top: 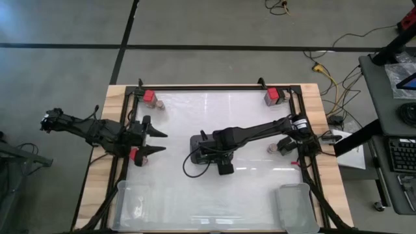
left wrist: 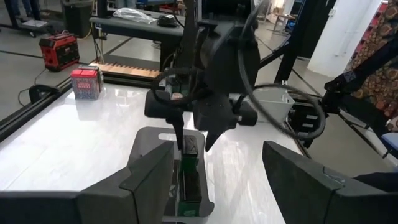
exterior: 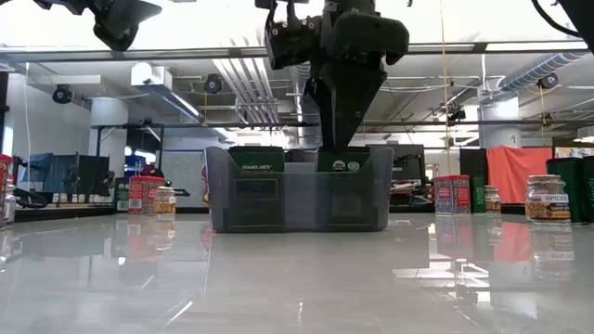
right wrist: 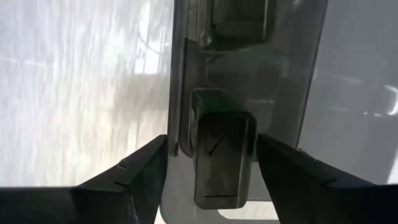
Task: Sort spices by type
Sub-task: Put the black seasoning can into the black bin
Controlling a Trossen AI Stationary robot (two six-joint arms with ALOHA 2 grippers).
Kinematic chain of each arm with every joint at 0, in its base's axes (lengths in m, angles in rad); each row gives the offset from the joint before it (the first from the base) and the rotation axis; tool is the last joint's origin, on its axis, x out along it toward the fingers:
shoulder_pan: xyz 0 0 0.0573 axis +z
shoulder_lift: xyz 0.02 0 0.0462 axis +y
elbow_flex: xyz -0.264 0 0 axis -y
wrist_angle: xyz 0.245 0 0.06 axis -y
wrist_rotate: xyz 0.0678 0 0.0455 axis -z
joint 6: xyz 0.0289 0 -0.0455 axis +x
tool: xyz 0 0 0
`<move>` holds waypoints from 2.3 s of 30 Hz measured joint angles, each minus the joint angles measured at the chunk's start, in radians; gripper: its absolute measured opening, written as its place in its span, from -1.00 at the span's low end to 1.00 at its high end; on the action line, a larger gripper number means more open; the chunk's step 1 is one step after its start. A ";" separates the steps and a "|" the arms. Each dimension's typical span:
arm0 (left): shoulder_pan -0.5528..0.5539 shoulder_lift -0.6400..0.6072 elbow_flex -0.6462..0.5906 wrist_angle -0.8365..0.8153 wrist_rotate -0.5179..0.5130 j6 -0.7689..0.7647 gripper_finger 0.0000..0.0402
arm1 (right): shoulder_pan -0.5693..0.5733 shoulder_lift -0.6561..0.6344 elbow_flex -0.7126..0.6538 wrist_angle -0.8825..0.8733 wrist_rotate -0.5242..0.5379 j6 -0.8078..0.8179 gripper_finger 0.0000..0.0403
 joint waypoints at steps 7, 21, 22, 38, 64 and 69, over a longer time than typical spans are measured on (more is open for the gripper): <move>-0.001 0.005 0.000 0.018 0.035 0.076 0.15 | 0.035 -0.137 0.000 -0.067 0.129 0.036 0.33; -0.001 0.099 -0.007 0.231 0.217 0.148 0.15 | 0.142 -0.510 -0.293 -0.222 0.180 0.653 0.65; -0.001 0.106 -0.007 0.234 0.217 0.148 0.15 | 0.149 -0.535 -0.330 -0.227 0.180 0.699 0.68; -0.001 0.193 -0.007 0.278 0.182 0.112 0.15 | 0.247 -0.674 -0.640 -0.421 0.124 0.584 0.83; 0.000 0.312 -0.007 0.326 0.157 0.104 0.15 | -0.016 -0.691 -0.901 -0.334 0.161 0.339 0.83; 0.000 0.309 -0.007 0.326 0.157 0.104 0.15 | -0.039 -0.673 -0.908 -0.331 0.155 0.323 0.83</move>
